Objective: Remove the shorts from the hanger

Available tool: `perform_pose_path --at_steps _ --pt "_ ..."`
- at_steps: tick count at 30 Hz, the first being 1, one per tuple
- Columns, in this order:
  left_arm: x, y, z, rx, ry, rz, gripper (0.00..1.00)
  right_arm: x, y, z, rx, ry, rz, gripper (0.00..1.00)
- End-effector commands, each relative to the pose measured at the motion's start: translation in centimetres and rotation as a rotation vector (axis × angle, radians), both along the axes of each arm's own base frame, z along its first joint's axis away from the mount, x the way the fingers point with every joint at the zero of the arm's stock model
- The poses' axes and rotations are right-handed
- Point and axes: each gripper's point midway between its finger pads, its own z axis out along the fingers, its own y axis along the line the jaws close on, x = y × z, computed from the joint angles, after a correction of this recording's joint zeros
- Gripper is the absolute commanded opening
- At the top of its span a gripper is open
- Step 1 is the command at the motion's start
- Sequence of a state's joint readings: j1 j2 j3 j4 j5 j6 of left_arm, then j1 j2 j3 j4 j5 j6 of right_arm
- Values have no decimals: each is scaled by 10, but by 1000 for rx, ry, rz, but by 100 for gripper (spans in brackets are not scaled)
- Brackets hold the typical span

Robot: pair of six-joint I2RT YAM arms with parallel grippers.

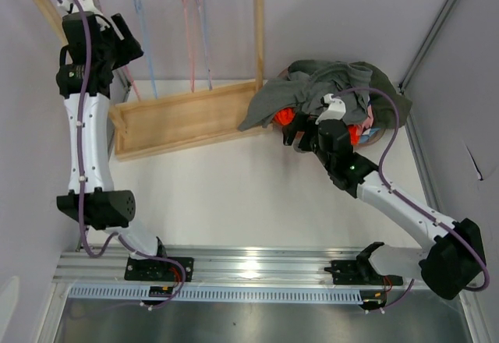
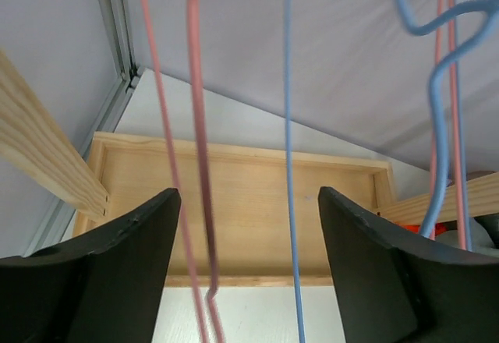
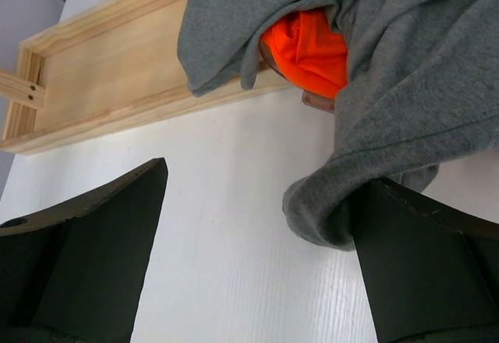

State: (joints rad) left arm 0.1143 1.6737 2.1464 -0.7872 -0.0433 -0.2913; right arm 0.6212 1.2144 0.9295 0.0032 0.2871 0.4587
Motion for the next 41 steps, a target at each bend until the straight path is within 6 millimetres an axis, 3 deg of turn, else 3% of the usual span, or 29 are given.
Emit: perform_pose_path --at_steps 1,2,5,6,9,10,12,13,14,18,20,21,25,30,34,41 --pt "-36 -10 43 -12 -113 -26 80 -15 -7 18 -11 -19 -21 99" --pt "-41 -14 45 -16 -117 -35 86 -19 -10 23 -13 -25 -24 99" --pt "-65 -25 44 -17 -115 -56 88 -29 -11 38 -20 -42 -31 100" --pt "-73 -28 43 -19 -112 -62 95 -33 -13 47 -16 -59 -39 99" --pt "-108 -47 47 -14 -124 -129 99 -50 -10 69 -6 -92 -12 99" --pt "-114 -51 33 -16 -93 -143 99 -54 -12 76 -4 -101 -18 99" --pt "-144 -59 46 -13 -149 -168 99 -71 -7 98 7 -137 26 99" --pt "-151 -65 37 -16 -138 -191 99 -76 -8 104 6 -149 26 99" --pt "-171 -68 37 -21 -163 -200 99 -85 -5 117 18 -169 51 99" --pt "-208 -83 25 -62 -219 -273 99 -108 -11 169 62 -264 105 99" --pt "-225 -92 33 -73 -280 -318 99 -119 -17 194 77 -312 140 99" --pt "-239 -97 30 -72 -302 -347 99 -127 -23 221 110 -359 157 100" --pt "-264 -93 35 -33 -347 -327 99 -150 -42 276 147 -481 201 99" --pt "-273 -83 37 4 -360 -279 99 -169 -61 301 154 -547 220 99" --pt "-273 -82 38 9 -363 -274 99 -177 -72 305 189 -586 214 99" --pt "-273 -82 35 15 -355 -275 99 -176 -79 297 178 -585 186 99"
